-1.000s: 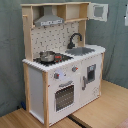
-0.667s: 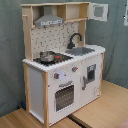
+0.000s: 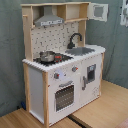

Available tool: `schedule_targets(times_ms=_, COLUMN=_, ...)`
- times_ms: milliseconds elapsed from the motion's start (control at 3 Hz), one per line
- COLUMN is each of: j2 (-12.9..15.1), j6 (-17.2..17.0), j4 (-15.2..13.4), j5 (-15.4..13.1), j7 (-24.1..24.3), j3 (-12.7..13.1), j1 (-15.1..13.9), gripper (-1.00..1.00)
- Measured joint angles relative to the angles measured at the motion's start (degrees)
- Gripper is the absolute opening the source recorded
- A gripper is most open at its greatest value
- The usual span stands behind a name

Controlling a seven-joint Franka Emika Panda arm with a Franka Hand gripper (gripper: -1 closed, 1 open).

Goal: Play with the kitchen

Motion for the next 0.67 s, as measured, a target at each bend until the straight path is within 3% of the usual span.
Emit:
schedule_targets(times_ms=333, j2=4.5, j6=3.2, j4=2.5, j5=0.0, j7=0.0, j3=0.4, j1=-1.4, gripper=-1.00)
schedule_targets(times_ms=667, j2=9.3, j6=4.3, j4=5.8, j5=0.0, j7=0.7, j3=2.8, j1=-1.4, gripper=-1.00)
